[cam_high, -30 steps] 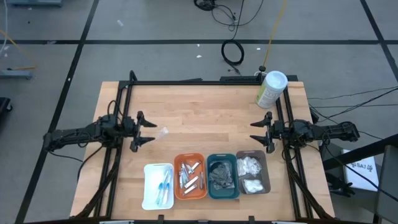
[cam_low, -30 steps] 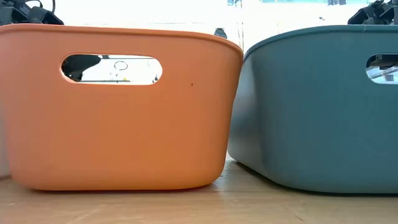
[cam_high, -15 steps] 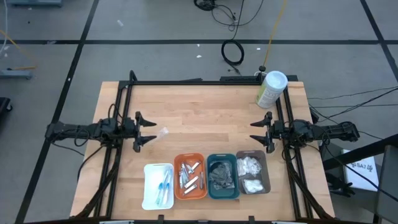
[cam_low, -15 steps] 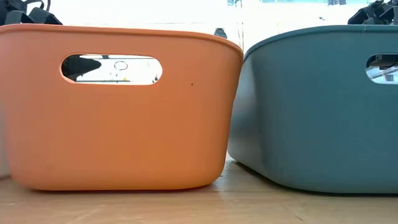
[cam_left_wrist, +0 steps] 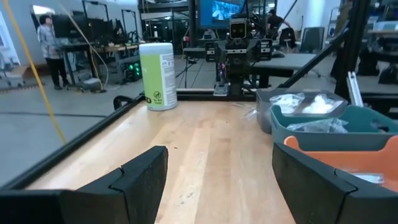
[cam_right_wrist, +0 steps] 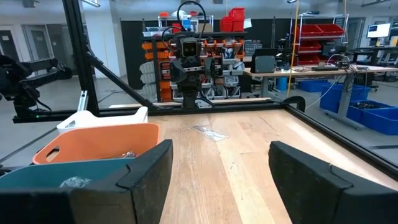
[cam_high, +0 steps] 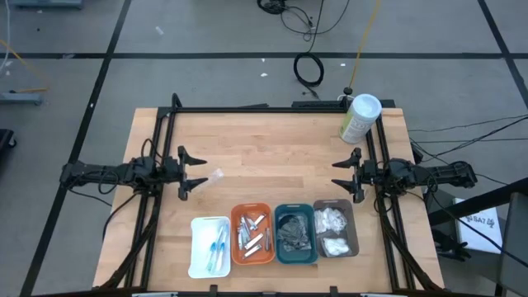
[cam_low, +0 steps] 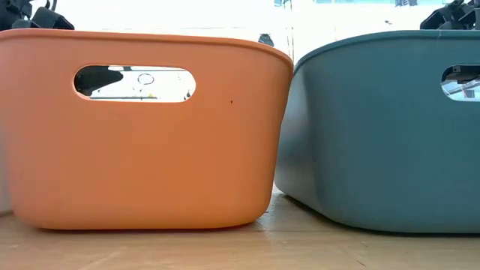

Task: Pick & Place Travel size toiletries
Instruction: Return to Home Position

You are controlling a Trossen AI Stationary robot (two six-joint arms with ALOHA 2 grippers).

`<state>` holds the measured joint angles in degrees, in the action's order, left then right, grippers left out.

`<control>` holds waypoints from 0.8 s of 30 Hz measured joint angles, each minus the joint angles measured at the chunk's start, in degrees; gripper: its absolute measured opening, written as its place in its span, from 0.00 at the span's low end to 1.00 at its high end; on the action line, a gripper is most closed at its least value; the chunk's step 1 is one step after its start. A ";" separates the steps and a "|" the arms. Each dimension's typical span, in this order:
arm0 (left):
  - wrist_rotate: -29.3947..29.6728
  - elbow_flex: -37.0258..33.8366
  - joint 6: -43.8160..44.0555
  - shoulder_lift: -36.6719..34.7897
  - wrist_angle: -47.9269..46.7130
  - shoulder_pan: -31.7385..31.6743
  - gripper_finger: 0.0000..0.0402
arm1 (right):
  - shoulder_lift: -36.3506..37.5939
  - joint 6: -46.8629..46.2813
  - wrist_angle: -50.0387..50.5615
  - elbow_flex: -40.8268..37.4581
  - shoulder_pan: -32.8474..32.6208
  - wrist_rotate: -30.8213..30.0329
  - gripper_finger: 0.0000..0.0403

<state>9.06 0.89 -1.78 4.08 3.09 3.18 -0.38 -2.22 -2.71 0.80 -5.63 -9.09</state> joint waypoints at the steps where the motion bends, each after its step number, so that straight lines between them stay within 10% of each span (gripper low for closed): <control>1: -0.02 0.00 -0.96 0.00 0.00 0.00 0.71 | -0.01 0.13 -0.05 0.00 0.00 0.00 0.62; 24: -0.07 -0.04 -2.25 0.00 0.09 0.00 0.71 | -0.02 0.33 -0.47 0.02 0.00 0.14 0.62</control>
<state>8.99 0.84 -4.03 4.08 3.18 3.18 -0.40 -1.89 -3.18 0.81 -5.63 -8.95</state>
